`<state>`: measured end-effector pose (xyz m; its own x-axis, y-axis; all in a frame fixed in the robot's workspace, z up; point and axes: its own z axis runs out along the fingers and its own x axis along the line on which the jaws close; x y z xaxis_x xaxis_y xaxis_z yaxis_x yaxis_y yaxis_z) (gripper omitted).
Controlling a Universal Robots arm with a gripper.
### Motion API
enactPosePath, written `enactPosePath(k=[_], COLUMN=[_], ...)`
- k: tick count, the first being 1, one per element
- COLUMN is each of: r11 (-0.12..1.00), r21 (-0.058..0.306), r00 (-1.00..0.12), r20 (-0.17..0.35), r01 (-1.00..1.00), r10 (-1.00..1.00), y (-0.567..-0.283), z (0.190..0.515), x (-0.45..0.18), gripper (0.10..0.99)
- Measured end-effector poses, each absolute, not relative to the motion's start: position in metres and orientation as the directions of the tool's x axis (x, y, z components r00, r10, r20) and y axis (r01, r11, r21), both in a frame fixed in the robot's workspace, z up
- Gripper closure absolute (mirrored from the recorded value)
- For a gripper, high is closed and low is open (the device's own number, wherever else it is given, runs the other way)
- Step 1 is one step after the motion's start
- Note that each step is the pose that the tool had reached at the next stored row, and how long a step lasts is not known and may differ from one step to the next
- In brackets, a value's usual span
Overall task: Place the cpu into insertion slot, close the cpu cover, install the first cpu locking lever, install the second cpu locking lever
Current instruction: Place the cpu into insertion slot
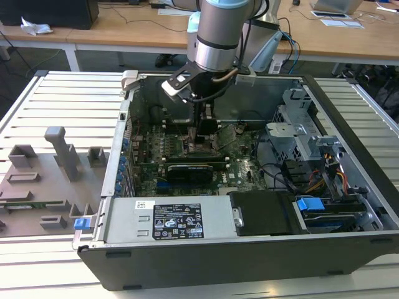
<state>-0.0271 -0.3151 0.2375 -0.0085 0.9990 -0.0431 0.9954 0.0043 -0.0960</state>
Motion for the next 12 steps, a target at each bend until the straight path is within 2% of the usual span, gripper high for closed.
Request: enactPosePath(k=[12], r11=[-0.085], r21=[-0.096], r00=[0.081], r20=[-0.043], r01=[0.992], r10=[0.996], y=[-0.3151], z=[0.2375], x=[-0.0271], gripper=[0.545])
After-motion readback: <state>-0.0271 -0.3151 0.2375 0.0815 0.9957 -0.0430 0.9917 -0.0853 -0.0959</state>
